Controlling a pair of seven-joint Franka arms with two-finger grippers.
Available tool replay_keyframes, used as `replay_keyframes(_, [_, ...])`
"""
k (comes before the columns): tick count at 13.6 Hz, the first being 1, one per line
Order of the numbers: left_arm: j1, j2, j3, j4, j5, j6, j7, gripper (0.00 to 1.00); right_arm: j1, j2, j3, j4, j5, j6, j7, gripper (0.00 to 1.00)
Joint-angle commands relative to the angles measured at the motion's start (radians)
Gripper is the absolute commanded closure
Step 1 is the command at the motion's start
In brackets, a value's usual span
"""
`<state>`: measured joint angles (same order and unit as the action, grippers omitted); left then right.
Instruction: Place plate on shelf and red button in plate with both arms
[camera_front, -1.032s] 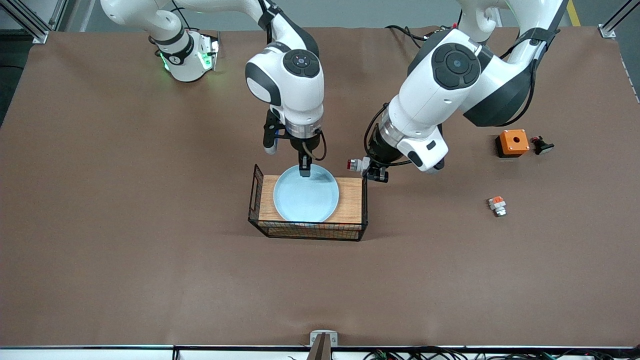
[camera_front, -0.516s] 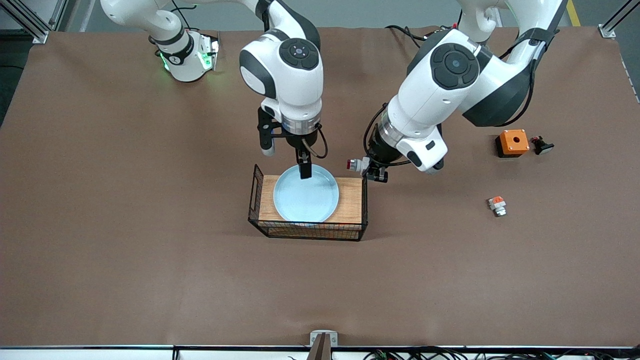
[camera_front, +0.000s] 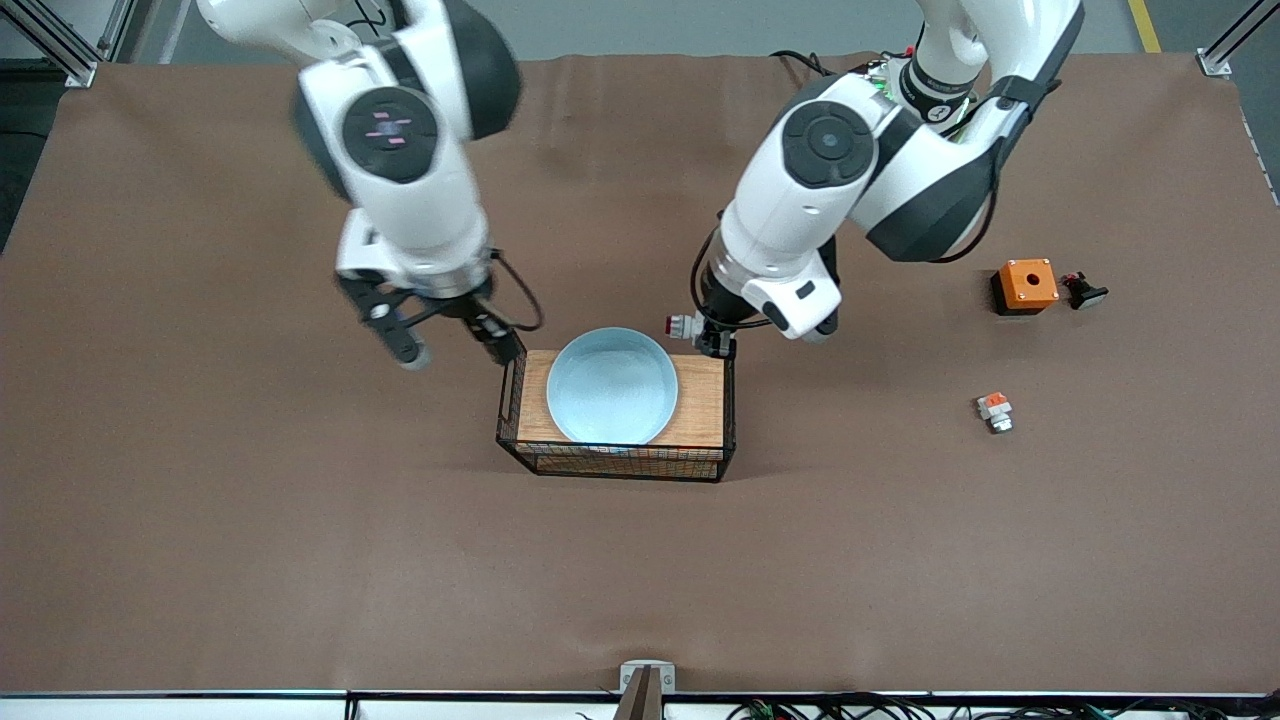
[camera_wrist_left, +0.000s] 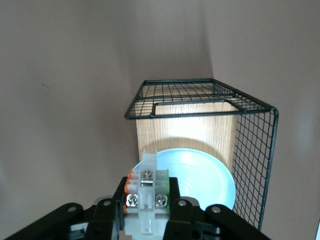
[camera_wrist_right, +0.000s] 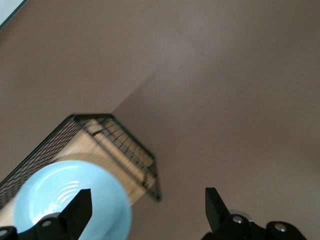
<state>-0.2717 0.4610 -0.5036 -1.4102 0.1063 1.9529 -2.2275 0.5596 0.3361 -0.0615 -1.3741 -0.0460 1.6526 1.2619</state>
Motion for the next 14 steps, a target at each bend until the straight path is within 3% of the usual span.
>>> replay_keyframes(1, [-0.085, 0.085, 0.026, 0.103, 0.081, -0.006, -0.093, 0.82, -0.13, -0.057, 0.017, -0.011, 0.044, -0.074, -0.322, 0.0])
replay_keyframes(3, [-0.148, 0.114, 0.068, 0.145, 0.085, 0.0, -0.116, 0.81, -0.232, -0.089, 0.017, -0.013, 0.058, -0.118, -0.552, 0.0])
replay_keyframes(7, [-0.302, 0.198, 0.226, 0.232, 0.079, 0.063, -0.169, 0.78, -0.417, -0.132, 0.014, -0.011, 0.058, -0.195, -0.95, 0.0])
replay_keyframes(12, [-0.319, 0.254, 0.234, 0.232, 0.075, 0.133, -0.17, 0.78, -0.591, -0.135, 0.011, -0.006, 0.038, -0.244, -1.295, 0.0])
replay_keyframes(14, [-0.323, 0.269, 0.237, 0.231, 0.075, 0.173, -0.173, 0.78, -0.627, -0.129, 0.015, 0.018, 0.04, -0.244, -1.305, 0.0])
